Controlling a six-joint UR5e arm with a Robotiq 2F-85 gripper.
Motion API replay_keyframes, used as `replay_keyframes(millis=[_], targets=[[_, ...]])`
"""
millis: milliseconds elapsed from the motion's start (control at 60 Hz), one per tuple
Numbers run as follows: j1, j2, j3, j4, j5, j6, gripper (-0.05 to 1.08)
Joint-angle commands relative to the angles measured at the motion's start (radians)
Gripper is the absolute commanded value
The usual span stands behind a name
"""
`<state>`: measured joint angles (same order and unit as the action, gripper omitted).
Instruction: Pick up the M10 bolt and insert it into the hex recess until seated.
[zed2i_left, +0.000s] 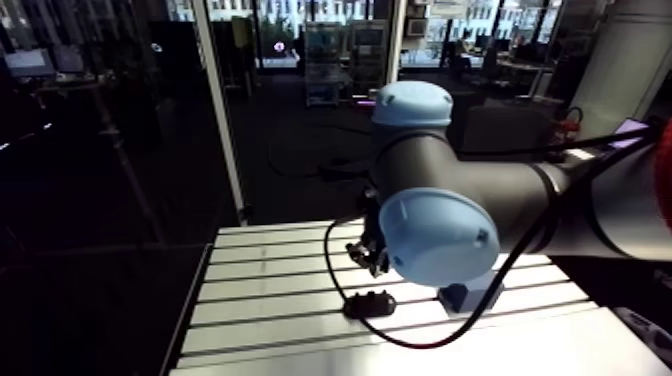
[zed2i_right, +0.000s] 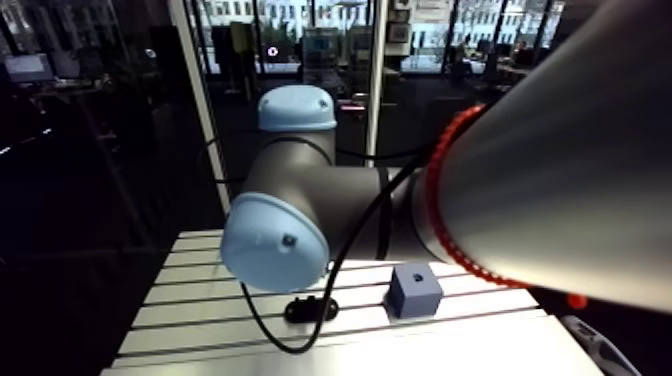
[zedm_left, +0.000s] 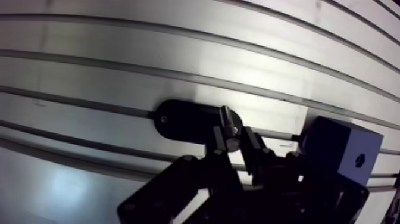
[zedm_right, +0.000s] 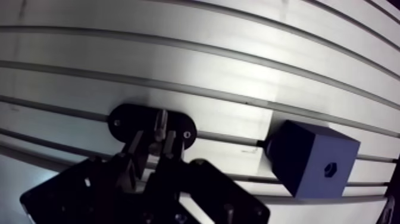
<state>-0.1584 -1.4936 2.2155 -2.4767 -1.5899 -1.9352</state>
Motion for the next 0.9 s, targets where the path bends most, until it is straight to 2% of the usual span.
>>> replay_keyframes(millis=[17,100,133,283,400,433,467,500,717,900], targets=[[0.0,-0.054,-0.116,0.179,-0.002,0.004,1.0],[-0.002,-0.061,-0.177,0.279,0.001,0.003,1.05],[-0.007,-0.061,-0.24,0.383,0.001,0.005,1.07],[-0.01,-0.06,-0.36,0.532,-0.007,0.008,1.08],[-0.015,-0.051,-0.411,0.594,-0.009,0.006,1.08],[-0.017,-0.039,-0.443,0.64,-0.015,0.005,1.08],[-0.017,-0.039,-0.443,0.64,-0.015,0.005,1.08],[-0.019,-0.021,-0.477,0.681,-0.024,0.003,1.08],[-0.027,0.034,-0.558,0.74,-0.044,-0.012,1.08],[-0.05,0.08,-0.639,0.826,-0.052,-0.145,1.08]])
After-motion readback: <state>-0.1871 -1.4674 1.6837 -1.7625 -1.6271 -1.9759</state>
